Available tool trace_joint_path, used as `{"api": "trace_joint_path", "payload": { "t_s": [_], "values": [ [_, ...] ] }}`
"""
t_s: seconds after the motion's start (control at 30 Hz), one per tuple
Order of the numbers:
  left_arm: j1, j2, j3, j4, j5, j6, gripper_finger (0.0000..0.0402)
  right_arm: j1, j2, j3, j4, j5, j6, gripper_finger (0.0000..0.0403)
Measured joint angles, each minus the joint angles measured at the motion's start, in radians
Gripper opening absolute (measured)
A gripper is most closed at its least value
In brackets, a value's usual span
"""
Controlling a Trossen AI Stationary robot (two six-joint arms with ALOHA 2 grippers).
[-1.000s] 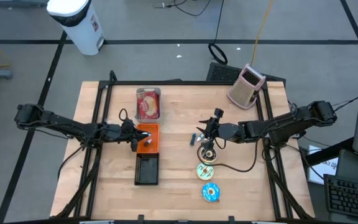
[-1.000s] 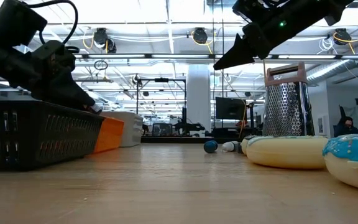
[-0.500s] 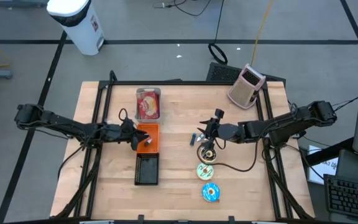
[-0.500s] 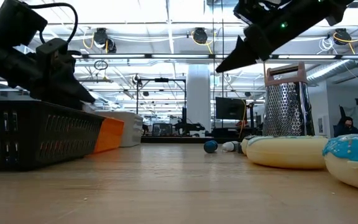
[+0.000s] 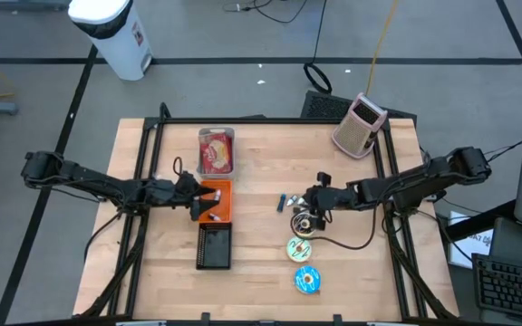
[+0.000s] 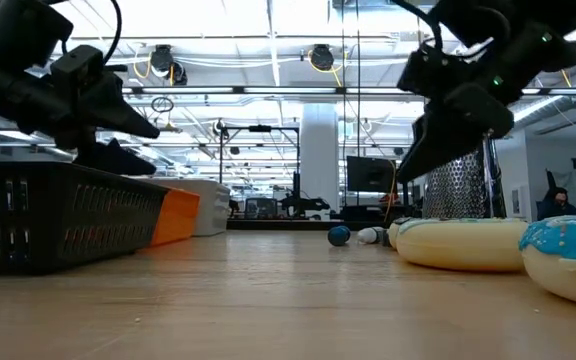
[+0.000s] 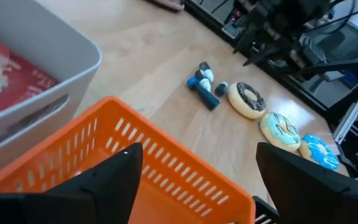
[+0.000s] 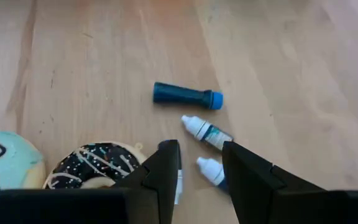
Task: Pick & Place Food Item
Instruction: Put the purple food coloring bottle into the orange bin
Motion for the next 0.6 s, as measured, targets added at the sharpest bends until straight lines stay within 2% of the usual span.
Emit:
{"api": "trace_joint_path", "payload": {
  "t_s": [0.13,0.3,0.43,0.6],
  "values": [
    [0.0,0.0,0.0,0.019,0.0,0.02,0.0312,0.004,0.058,-0.035,0.098,-0.059,0.029,0.0114],
    [0.0,0.0,0.0,0.017,-0.001,0.02,0.0299,0.015,0.203,-0.034,0.237,-0.111,0.01,0.0114],
    [0.0,0.0,0.0,0.017,-0.002,0.018,0.0292,0.003,0.271,-0.016,0.253,-0.098,0.017,0.0114],
    [0.0,0.0,0.0,0.017,-0.01,0.016,0.0291,-0.02,0.289,-0.009,0.24,-0.1,0.052,0.0114]
  ]
}}
